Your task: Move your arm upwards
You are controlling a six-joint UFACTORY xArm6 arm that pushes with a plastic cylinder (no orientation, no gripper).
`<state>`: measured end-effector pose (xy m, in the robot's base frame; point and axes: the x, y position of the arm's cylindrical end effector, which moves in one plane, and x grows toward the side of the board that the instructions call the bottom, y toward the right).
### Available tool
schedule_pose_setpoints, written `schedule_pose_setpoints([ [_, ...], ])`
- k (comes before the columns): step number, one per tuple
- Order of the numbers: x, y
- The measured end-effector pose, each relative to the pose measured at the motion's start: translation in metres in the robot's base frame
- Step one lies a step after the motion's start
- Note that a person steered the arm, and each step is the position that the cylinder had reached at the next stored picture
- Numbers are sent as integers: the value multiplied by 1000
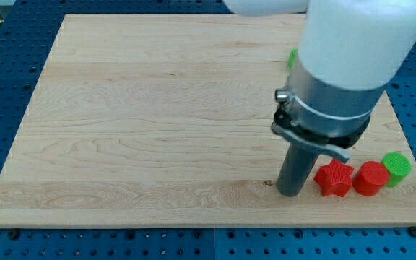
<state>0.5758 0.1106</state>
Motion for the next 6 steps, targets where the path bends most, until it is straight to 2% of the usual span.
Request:
schedule_pose_setpoints([
  [2,-3,35],
  [3,-7,29],
  [4,-38,8],
  [6,-156,-18],
])
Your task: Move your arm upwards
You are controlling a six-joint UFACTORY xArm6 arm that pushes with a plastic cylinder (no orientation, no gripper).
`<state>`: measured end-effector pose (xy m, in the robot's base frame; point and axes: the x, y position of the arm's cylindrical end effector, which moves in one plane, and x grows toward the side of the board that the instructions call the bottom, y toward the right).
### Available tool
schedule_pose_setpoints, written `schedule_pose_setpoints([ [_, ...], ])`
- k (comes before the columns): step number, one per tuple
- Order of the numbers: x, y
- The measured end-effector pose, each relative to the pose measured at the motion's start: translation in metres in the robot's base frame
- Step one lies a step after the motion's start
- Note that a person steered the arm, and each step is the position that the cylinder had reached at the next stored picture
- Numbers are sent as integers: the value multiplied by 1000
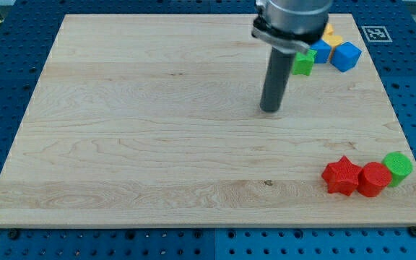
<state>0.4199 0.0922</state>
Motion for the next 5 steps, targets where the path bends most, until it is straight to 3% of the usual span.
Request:
schedule_pose_setpoints([
  [1,-22,0],
  [5,-22,3],
])
